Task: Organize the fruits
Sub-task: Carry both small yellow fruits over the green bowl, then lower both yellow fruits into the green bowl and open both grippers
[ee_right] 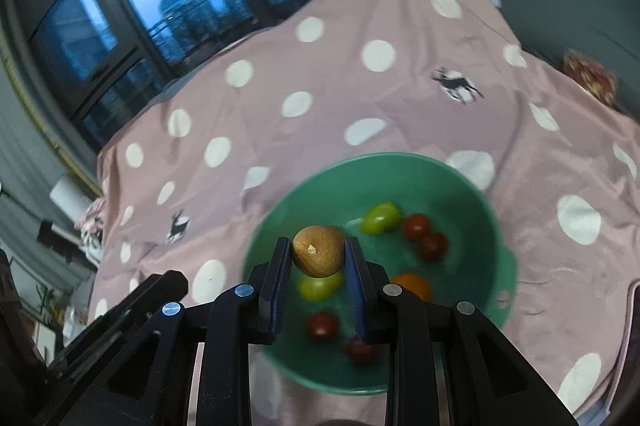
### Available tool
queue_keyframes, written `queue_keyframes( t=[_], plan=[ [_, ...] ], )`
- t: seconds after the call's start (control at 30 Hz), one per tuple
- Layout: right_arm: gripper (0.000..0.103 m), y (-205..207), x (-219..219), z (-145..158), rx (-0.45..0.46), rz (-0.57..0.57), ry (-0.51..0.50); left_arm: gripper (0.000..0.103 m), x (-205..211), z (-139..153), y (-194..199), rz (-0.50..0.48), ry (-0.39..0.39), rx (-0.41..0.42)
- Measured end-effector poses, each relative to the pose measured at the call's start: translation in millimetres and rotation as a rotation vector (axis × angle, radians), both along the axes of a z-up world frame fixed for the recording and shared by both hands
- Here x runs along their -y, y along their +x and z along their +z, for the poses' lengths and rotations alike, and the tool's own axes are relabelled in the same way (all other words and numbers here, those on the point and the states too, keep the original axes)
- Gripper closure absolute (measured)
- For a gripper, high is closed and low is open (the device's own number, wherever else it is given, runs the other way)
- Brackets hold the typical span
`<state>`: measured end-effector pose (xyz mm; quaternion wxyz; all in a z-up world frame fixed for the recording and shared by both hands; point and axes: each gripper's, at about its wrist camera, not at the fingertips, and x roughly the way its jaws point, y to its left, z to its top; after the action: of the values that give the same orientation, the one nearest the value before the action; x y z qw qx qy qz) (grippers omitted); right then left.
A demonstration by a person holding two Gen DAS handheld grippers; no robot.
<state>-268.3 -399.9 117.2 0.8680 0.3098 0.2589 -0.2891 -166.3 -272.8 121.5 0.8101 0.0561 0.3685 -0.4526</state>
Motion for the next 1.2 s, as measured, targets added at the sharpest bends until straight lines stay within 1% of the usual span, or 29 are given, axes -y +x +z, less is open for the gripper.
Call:
queue_keyframes(
  t=[0.17, 0.33, 0.47, 0.73, 0.77, 0.8, 0.83, 0.87, 0.9, 0.93, 0.97, 1.0, 1.03, 1.13, 1.2],
  plan=[
    [0.076, -16.3, 18.4, -11.7, -0.008, -0.052, 0.050, 0.077, 23.9, -12.4, -9.4, -0.049, 0.031, -0.010],
    [0.075, -21.5, 27.3, -19.7, -0.050, -0.093, 0.064, 0.077, 39.0, -23.3, -14.6, -0.086, 0.049, -0.027],
    [0.075, -21.3, 30.4, -22.4, -0.071, -0.106, 0.065, 0.077, 44.8, -30.9, -13.9, -0.106, 0.055, -0.056],
    [0.075, -22.8, 35.8, -26.9, -0.097, -0.132, 0.074, 0.077, 51.6, -37.5, -19.5, -0.125, 0.067, -0.062],
    [0.075, -23.3, 36.1, -27.3, -0.097, -0.134, 0.076, 0.075, 51.9, -37.1, -19.8, -0.123, 0.068, -0.060],
    [0.075, -24.2, 36.8, -27.5, -0.096, -0.136, 0.079, 0.072, 51.6, -36.5, -19.9, -0.122, 0.064, -0.058],
    [0.075, -24.5, 37.2, -27.4, -0.098, -0.135, 0.079, 0.059, 51.1, -36.1, -18.7, -0.121, 0.061, -0.057],
    [0.075, -24.9, 37.0, -26.6, -0.099, -0.138, 0.074, 0.050, 50.0, -35.2, -18.9, -0.112, 0.063, -0.049],
    [0.073, -26.0, 36.7, -25.2, -0.097, -0.146, 0.063, 0.046, 48.5, -34.5, -18.9, -0.108, 0.058, -0.043],
    [0.065, -27.0, 36.8, -23.8, -0.096, -0.152, 0.055, 0.041, 47.0, -33.0, -18.8, -0.106, 0.049, -0.038],
    [0.061, -28.3, 36.3, -22.3, -0.097, -0.157, 0.047, 0.038, 45.2, -31.1, -18.5, -0.104, 0.046, -0.034],
    [0.054, -29.4, 35.5, -21.3, -0.093, -0.158, 0.042, 0.037, 44.0, -30.4, -18.1, -0.100, 0.045, -0.032],
    [0.050, -30.0, 35.4, -20.7, -0.088, -0.157, 0.040, 0.034, 42.0, -28.5, -17.6, -0.093, 0.043, -0.030],
    [0.049, -31.8, 33.8, -17.2, -0.073, -0.152, 0.028, 0.031, 36.3, -24.0, -18.0, -0.080, 0.043, -0.011],
    [0.049, -31.9, 31.4, -13.7, -0.074, -0.157, 0.005, 0.026, 31.2, -20.1, -18.5, -0.071, 0.041, 0.010]
  ],
)
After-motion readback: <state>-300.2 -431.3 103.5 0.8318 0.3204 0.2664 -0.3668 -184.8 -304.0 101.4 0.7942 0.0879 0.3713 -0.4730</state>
